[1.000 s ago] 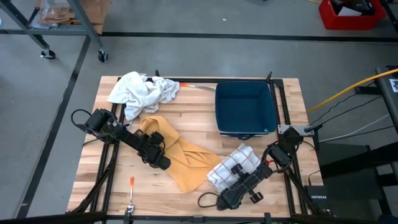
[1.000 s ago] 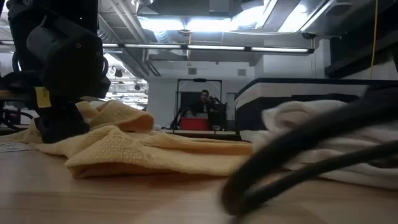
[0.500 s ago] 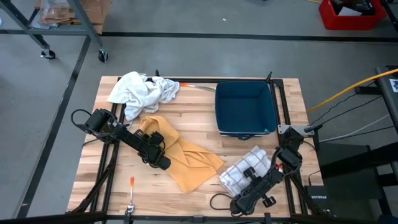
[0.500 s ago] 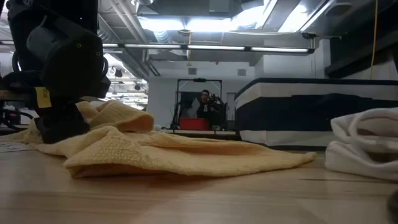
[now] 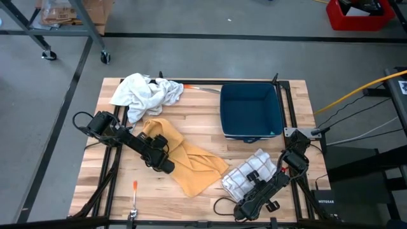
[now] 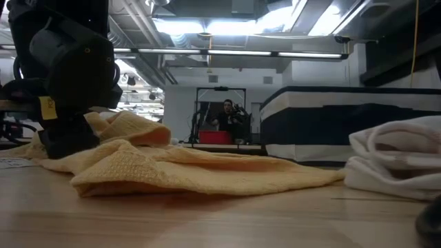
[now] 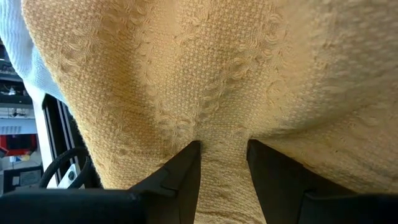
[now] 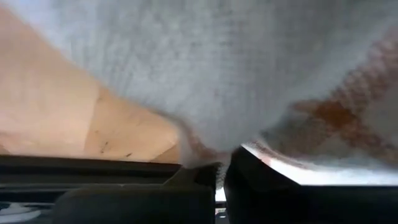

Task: Fold towel
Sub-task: Fold the white-and-brown checkered towel

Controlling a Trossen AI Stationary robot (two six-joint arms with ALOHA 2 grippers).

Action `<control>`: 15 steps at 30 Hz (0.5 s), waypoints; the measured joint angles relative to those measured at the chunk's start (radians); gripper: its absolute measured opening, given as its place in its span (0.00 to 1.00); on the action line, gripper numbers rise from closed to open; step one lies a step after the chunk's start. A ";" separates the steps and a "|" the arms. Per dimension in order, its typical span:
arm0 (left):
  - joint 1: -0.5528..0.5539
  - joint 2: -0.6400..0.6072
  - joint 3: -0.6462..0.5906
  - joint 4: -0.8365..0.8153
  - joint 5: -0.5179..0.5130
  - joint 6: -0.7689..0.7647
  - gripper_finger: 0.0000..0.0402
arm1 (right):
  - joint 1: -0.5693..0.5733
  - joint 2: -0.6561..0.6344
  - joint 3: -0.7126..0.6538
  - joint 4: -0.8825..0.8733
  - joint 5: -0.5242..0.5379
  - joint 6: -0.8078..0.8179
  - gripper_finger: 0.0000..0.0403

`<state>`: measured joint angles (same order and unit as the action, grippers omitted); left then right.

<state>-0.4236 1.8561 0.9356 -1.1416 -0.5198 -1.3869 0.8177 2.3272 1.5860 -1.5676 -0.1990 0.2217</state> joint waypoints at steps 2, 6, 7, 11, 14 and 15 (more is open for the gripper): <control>0.000 0.000 0.000 0.000 0.000 0.000 0.32 | 0.000 0.000 0.000 0.000 0.009 0.047 0.04; 0.000 0.000 0.000 0.000 0.000 0.000 0.32 | 0.000 0.000 0.000 0.000 0.006 0.113 0.04; 0.000 0.000 0.000 0.000 0.000 0.000 0.32 | 0.000 0.000 0.000 -0.001 0.004 0.116 0.04; 0.000 0.000 0.000 0.001 0.000 0.000 0.32 | 0.000 0.000 0.000 -0.001 -0.038 0.108 0.04; 0.000 0.000 0.000 0.001 0.000 0.000 0.32 | 0.000 0.000 0.000 0.000 -0.071 0.098 0.07; 0.000 0.000 0.000 0.001 0.000 0.000 0.32 | 0.000 0.000 0.000 0.000 -0.075 0.096 0.10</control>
<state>-0.4236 1.8561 0.9356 -1.1408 -0.5198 -1.3872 0.8177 2.3268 1.5864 -1.5677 -0.2740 0.3178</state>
